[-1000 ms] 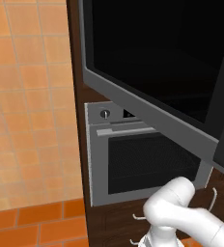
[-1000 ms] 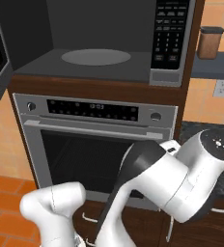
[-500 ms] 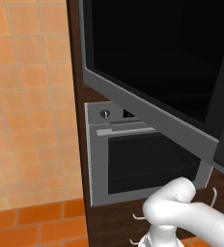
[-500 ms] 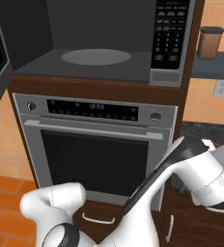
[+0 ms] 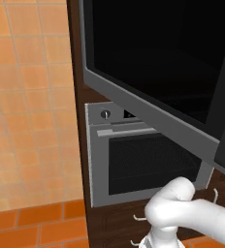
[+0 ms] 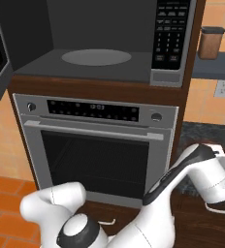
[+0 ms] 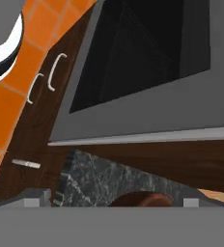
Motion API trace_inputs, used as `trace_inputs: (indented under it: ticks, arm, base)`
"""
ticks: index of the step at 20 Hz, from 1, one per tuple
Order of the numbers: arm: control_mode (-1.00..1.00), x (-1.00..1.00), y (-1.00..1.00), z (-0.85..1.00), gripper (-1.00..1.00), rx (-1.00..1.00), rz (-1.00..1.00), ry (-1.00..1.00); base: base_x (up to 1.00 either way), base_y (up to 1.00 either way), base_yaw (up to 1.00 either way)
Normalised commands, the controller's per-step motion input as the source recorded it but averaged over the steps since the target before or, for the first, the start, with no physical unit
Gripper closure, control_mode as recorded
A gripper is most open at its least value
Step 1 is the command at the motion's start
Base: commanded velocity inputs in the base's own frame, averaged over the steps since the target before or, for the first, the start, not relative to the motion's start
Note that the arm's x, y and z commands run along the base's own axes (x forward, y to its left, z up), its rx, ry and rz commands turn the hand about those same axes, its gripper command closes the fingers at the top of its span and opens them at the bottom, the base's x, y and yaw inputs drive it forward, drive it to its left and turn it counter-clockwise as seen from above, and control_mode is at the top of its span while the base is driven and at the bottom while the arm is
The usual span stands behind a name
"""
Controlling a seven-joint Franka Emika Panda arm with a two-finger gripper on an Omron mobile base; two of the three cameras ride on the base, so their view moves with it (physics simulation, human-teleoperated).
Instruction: Open the microwave, place the bowl with waffle inside the microwave, then close the microwave door and turn it on.
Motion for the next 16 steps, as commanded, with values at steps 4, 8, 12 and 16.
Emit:
trace_inputs:
  ticks: [4,8,12,16]
  arm:
    - [-1.00,0.70,-0.54,-0.51,-1.00,-0.03,-0.09,-0.07]
    - [-1.00,0.65,-0.54,-0.47,-1.00,-0.04,-0.08,-0.05]
    - [-1.00,0.46,-0.58,-0.50,-1.00,-0.10,-0.02,-0.07]
    - [-1.00,0.52,-0.56,-0.38,-1.00,-0.09,-0.01,-0.04]
  base:
    - [0.00,0.00,0.00]
    - [0.00,0.00,0.00]
    - [0.00,0.00,0.00]
    - [0.00,0.00,0.00]
